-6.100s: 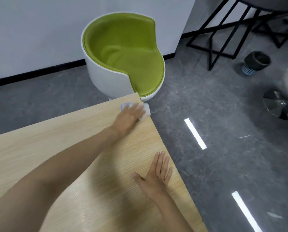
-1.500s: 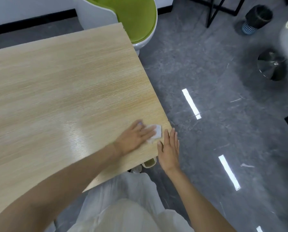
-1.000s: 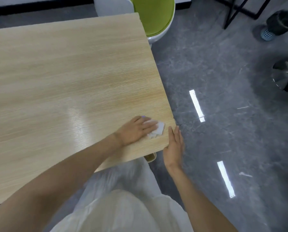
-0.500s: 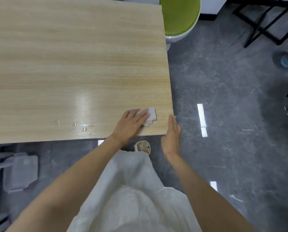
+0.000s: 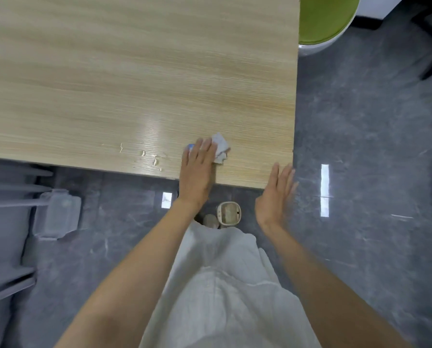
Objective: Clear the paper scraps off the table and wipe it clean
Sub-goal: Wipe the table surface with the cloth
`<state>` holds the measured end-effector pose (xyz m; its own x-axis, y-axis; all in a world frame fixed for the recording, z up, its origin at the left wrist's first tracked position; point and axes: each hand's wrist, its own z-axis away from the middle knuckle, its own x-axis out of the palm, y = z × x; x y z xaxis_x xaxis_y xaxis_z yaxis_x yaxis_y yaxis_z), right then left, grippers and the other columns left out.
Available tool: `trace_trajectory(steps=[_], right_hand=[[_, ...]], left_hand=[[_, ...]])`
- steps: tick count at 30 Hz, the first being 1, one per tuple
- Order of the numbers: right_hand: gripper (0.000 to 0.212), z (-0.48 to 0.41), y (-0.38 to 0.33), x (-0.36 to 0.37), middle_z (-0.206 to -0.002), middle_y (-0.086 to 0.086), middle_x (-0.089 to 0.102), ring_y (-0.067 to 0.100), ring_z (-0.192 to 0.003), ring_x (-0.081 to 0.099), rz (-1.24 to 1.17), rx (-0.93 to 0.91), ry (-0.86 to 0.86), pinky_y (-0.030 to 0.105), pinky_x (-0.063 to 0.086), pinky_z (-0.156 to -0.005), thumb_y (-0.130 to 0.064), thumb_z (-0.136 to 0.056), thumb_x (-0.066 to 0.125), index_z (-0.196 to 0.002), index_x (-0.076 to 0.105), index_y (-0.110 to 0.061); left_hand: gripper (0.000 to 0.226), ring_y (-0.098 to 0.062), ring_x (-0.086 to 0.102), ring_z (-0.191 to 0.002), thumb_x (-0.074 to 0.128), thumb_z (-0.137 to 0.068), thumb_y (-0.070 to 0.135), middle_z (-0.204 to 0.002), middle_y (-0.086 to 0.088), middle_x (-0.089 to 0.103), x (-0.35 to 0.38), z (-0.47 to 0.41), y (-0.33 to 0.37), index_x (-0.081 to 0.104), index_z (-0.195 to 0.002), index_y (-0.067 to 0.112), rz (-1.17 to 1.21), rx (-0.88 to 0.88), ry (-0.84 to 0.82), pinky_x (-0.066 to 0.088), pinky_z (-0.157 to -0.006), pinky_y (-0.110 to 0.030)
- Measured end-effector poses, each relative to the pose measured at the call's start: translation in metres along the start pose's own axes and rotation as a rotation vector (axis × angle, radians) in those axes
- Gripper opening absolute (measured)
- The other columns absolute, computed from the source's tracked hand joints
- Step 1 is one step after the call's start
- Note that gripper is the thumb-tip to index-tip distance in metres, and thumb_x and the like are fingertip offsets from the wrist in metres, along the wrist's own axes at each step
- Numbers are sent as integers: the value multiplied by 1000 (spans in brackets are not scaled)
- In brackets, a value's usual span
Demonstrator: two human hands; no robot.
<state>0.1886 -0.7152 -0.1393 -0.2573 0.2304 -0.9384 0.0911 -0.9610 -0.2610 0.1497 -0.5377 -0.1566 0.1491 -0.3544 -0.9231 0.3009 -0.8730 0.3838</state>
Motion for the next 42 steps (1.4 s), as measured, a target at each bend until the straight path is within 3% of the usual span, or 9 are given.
trace_trajectory(steps=[3, 7, 11, 14, 19, 26, 32, 38, 42], right_hand=[[96, 5, -14, 8, -157, 14, -16, 25, -145, -19, -23, -143, 9, 42, -12, -118, 21, -73, 42, -151, -6, -9], [85, 5, -19, 17, -156, 8, -20, 17, -142, -23, -59, -228, -59, 38, -11, -119, 16, -84, 38, -149, -11, -9], [97, 5, -16, 22, -151, 9, -30, 23, -140, -28, 54, -241, -83, 40, -14, -117, 18, -77, 43, -147, -18, -8], [93, 7, -22, 22, -153, 15, -27, 29, -142, -26, 105, -223, -97, 43, -12, -118, 15, -78, 42, -147, -18, -4], [94, 6, -24, 20, -155, 15, -25, 28, -142, -25, 119, -196, -103, 42, -13, -118, 16, -79, 43, -147, -19, -5], [63, 5, -34, 10, -160, 9, -5, 21, -147, -9, -41, -132, -50, 40, -2, -121, -7, -97, 31, -152, 2, -11], [54, -5, -54, 16, -160, 11, -5, 23, -147, -9, -14, -145, -29, 43, -6, -119, -29, -103, 22, -152, 5, -14], [54, -12, -73, 25, -159, 12, -9, 23, -146, -13, 28, -218, -107, 43, -7, -119, -28, -103, 22, -152, 4, -13], [55, -16, -84, 27, -159, 12, -10, 25, -146, -13, 47, -241, -116, 43, -5, -119, -24, -103, 24, -152, 3, -13]], left_hand=[[56, -29, 28, -141, 44, -84, -4, -150, -12, 36, 10, 8, 43, 42, -140, 6, 80, -119, -4, 12, -116, -47], [59, -23, 40, -136, 35, -81, 5, -146, -4, 43, 10, 26, 19, 45, -139, 11, -22, 398, -175, 13, -113, -39], [56, -30, 32, -139, 30, -86, 11, -148, -10, 39, -13, 20, -51, 42, -141, 7, 15, 81, -13, 17, -115, -47], [50, -30, 27, -142, 43, -90, 0, -150, -11, 37, -5, 20, -14, 43, -140, 6, 70, -194, 68, 15, -116, -50], [58, -28, 36, -134, 36, -80, -2, -143, -12, 46, 5, 37, -16, 41, -137, 8, 32, 469, -89, 25, -111, -48], [48, -34, 29, -140, 48, -88, -4, -149, -14, 37, -12, 12, -30, 43, -135, 6, 56, -210, 80, 19, -115, -52], [58, -30, 38, -136, 34, -82, 1, -147, -9, 42, -17, 38, -49, 46, -139, 8, -36, 494, -169, 24, -114, -47], [46, -39, 33, -137, 43, -88, 3, -144, -19, 43, -41, 10, -76, 48, -134, 0, 72, -134, 23, 24, -111, -59], [58, -36, 37, -135, 33, -82, -3, -145, -13, 43, -21, 44, -45, 46, -137, 4, 83, 314, -141, 26, -109, -56]])
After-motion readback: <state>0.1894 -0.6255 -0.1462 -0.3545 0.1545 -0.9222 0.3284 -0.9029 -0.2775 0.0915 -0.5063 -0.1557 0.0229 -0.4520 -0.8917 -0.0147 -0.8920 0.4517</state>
